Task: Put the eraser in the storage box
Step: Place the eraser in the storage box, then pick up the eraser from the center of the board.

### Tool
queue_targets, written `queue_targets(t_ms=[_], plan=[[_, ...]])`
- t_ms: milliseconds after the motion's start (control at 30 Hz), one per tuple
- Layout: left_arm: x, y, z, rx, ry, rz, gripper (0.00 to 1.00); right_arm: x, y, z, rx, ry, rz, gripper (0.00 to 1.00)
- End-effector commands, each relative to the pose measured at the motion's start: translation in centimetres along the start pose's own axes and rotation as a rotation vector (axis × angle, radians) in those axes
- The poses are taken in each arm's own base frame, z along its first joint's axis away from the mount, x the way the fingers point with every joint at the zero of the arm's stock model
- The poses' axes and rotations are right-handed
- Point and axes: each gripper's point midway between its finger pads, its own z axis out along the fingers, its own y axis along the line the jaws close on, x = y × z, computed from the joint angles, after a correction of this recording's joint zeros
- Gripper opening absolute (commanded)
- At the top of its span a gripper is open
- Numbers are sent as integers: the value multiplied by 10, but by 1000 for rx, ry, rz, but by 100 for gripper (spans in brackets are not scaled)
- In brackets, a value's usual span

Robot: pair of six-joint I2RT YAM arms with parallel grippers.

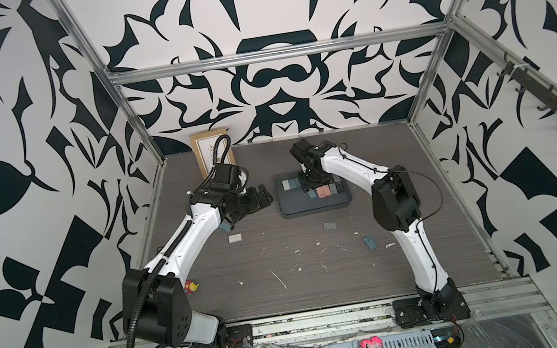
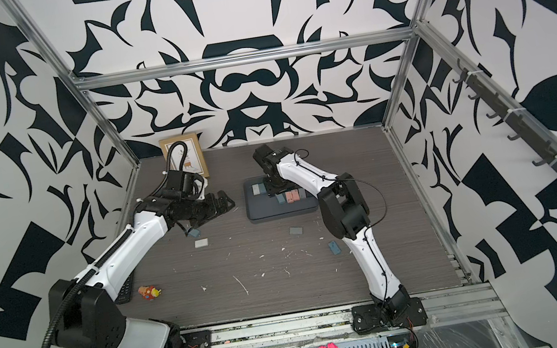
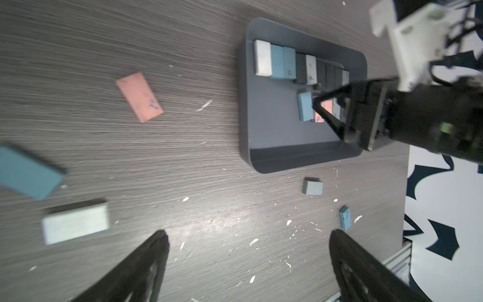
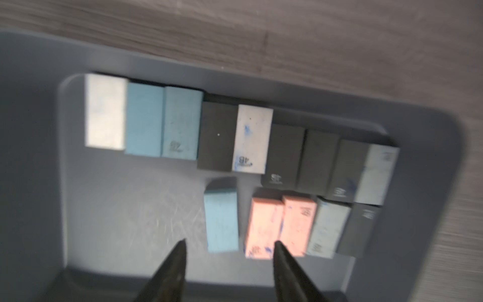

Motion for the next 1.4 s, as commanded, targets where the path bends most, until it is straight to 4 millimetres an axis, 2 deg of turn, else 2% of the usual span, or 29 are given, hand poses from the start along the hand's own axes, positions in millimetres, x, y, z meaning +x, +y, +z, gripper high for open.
queue_targets(t_ms=[0, 133, 233, 333, 600, 967, 1100, 1233, 1367], plan=[[23, 53, -6, -149, 67, -67, 99, -17, 10, -57, -69, -141, 1, 68], [32, 88, -4, -142, 77, -227, 99, -4, 21, -74, -107, -178, -23, 83], [40, 109, 7, -87, 80, -376, 99, 10, 30, -80, -128, -187, -45, 93], [45, 122, 22, -56, 88, -471, 99, 25, 32, -82, -136, -184, -60, 96], [52, 127, 53, -3, 124, -577, 99, 42, 23, -85, -132, -192, -60, 98], [22, 136, 81, -13, 100, -559, 99, 52, 20, -85, -142, -192, -47, 98], [18, 135, 89, 6, 117, -550, 99, 55, 20, -85, -146, -189, -45, 98], [27, 135, 84, -55, 137, -483, 93, 55, 19, -86, -142, -193, -44, 98], [46, 140, 77, -195, 174, -375, 89, 54, 22, -88, -161, -195, -35, 99]])
